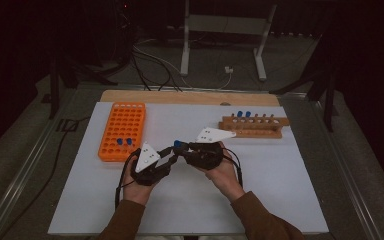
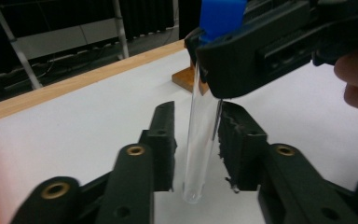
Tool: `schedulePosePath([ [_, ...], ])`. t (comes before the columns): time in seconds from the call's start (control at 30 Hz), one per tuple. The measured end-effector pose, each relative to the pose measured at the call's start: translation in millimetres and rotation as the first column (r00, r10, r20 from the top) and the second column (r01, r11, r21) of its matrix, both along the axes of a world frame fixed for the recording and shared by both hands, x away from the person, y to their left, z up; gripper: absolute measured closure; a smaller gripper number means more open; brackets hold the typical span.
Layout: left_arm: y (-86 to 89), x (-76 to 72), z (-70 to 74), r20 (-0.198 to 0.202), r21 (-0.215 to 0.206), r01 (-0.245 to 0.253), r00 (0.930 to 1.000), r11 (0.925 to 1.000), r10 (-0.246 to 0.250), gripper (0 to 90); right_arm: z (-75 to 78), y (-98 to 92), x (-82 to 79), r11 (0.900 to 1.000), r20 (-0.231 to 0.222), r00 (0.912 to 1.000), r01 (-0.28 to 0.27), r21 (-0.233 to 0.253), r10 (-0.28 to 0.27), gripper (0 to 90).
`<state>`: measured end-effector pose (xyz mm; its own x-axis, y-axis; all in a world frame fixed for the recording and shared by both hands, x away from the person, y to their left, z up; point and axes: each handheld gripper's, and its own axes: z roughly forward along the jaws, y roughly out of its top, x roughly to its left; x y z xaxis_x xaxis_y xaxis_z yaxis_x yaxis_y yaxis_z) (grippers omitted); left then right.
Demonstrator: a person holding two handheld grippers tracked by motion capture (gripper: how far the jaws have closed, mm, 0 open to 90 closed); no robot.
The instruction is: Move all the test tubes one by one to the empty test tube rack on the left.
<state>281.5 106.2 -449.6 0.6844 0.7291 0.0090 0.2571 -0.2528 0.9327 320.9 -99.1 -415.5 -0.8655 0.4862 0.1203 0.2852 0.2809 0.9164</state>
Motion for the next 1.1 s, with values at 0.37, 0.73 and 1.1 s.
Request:
schedulePosePath([
  [0.37, 1.4, -0.3, -0.5, 0.004, 0.006, 0.01, 0.9999, 0.9999, -0.01, 77.6, -0.7, -0.4, 0.3, 1.0, -0.007, 0.9999, -0.014, 0.014, 0.014, 68.2],
  [0.73, 19.7, 0.1, -1.0, -0.012, -0.022, -0.031, 0.9995, 0.9993, 0.03, 77.8, 2.5, -19.1, 1.6, 0.998, -0.003, 0.9997, 0.023, 0.054, -0.023, 30.4],
  [1.1, 37.9, -3.2, 0.1, -0.012, -0.037, -0.067, 0.9977, 0.9971, 0.066, 77.8, -4.5, -38.7, 7.6, 0.991, -0.01, 0.9906, 0.136, 0.01, -0.136, 3.7],
])
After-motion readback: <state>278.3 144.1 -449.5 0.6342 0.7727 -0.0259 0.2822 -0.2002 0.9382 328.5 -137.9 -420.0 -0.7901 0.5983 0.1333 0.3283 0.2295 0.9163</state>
